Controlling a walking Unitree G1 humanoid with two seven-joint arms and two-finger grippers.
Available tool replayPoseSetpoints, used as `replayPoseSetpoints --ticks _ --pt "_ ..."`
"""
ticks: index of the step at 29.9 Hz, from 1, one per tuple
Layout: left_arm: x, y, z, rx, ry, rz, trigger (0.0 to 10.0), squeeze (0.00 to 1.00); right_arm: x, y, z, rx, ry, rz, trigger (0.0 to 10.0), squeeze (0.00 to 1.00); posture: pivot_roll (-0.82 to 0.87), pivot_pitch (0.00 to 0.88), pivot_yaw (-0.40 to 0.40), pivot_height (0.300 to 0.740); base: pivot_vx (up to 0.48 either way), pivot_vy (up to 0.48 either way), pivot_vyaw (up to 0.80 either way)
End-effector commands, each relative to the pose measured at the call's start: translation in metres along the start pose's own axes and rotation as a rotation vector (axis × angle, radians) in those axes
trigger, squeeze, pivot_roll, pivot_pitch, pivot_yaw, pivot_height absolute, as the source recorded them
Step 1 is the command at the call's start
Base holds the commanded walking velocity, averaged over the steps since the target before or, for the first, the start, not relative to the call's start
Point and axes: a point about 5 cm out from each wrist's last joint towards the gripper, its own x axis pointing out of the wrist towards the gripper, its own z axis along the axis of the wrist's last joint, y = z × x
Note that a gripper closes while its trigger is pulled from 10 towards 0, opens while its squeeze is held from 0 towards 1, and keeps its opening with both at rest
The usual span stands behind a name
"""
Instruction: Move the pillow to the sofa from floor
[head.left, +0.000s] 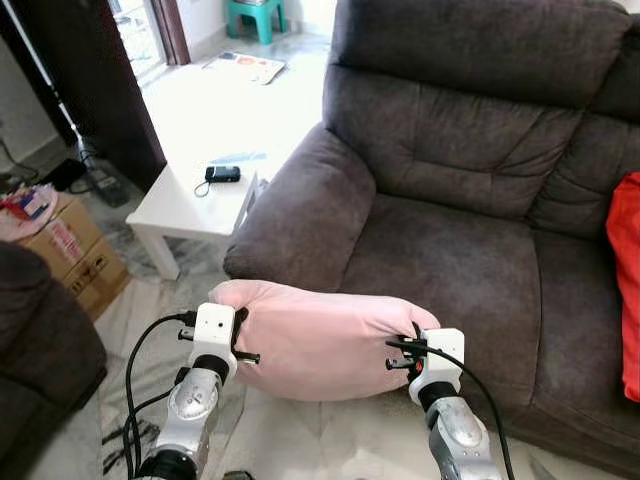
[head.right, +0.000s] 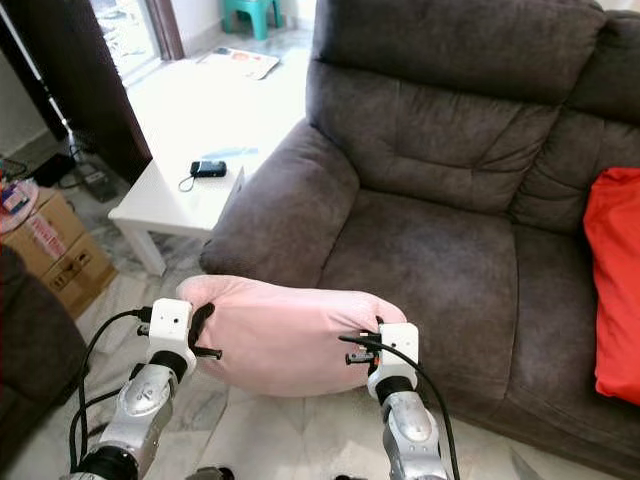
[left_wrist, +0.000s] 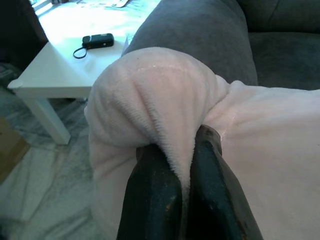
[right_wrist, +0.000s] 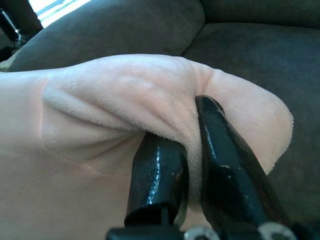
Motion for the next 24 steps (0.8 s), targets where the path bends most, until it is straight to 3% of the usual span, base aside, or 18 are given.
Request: replayPoseSetpoints --ticks 1,11,24 --pt "-0.0022 0.0164 0.0001 -0.022 -0.011 0.077 10.0 0.00 0.0003 -0.0156 0.0088 0.022 -0.056 -0.074 10.0 0.00 0.07 0.093 -0.017 0.740 -0.296 0.000 0.00" --pt "-0.0024 0.0186 -0.0009 -0.017 -0.002 0.090 10.0 0.00 0.0015 -0.0132 0.0083 0.024 -0.049 -0.062 10.0 0.00 0.08 0.094 -0.020 0.740 -0.260 0.000 -0.51" --pt "-0.0018 0.0204 0.0027 -0.012 -0.022 0.086 10.0 0.00 0.0030 -0.0133 0.0094 0.026 -0.051 -0.064 10.0 0.00 0.08 0.092 -0.022 0.740 0.000 0.000 0.00"
